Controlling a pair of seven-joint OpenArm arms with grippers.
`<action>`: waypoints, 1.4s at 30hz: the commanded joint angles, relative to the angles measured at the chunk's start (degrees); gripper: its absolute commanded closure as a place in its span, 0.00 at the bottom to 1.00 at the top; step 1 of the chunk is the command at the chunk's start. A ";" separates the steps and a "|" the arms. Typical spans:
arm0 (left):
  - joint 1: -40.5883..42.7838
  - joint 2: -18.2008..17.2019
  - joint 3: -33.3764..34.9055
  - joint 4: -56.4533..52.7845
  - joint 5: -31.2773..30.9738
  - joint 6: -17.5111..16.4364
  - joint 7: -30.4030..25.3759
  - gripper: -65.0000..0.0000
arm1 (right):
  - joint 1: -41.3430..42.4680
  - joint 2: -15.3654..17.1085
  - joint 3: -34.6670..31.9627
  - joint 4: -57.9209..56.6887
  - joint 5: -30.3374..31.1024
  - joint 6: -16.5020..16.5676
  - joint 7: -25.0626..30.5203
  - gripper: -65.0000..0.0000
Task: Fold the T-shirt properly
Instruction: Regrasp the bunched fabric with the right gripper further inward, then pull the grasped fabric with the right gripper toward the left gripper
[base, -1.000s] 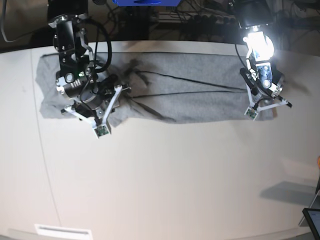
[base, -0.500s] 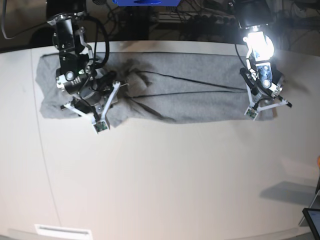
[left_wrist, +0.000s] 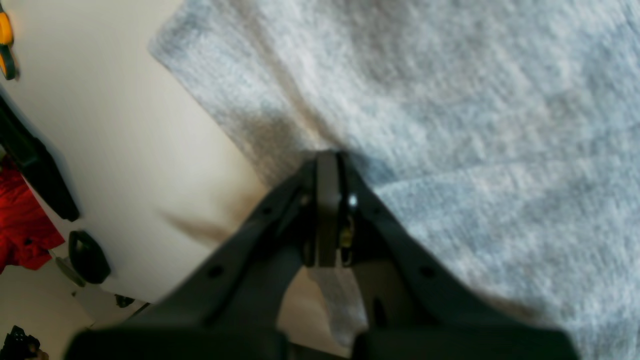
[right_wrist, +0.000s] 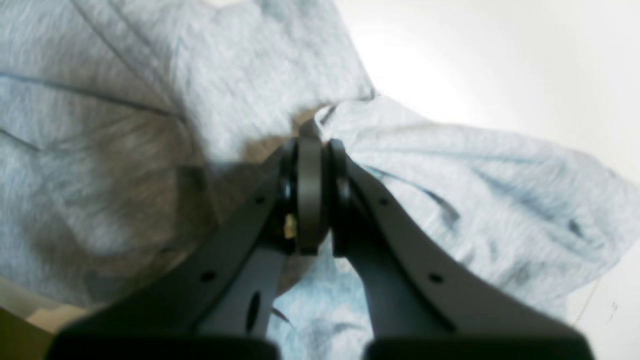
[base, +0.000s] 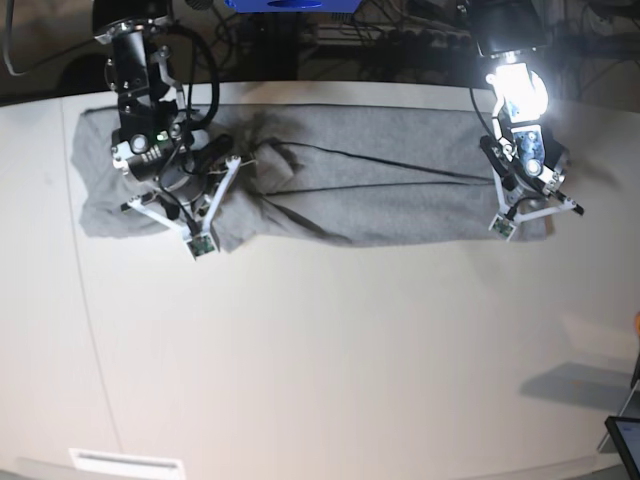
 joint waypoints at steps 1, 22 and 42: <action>-0.49 -0.51 -0.14 0.37 0.24 -0.06 0.09 1.00 | 0.23 0.01 0.21 1.39 0.37 -0.01 0.89 1.00; -0.49 -0.51 0.04 0.28 -0.11 -0.06 0.09 1.00 | -3.64 -0.43 -2.86 4.12 0.46 4.65 1.51 1.00; -0.58 -0.51 0.21 -3.76 -0.03 -0.06 -0.09 1.00 | -6.63 0.27 -16.14 4.47 0.46 4.83 6.34 1.00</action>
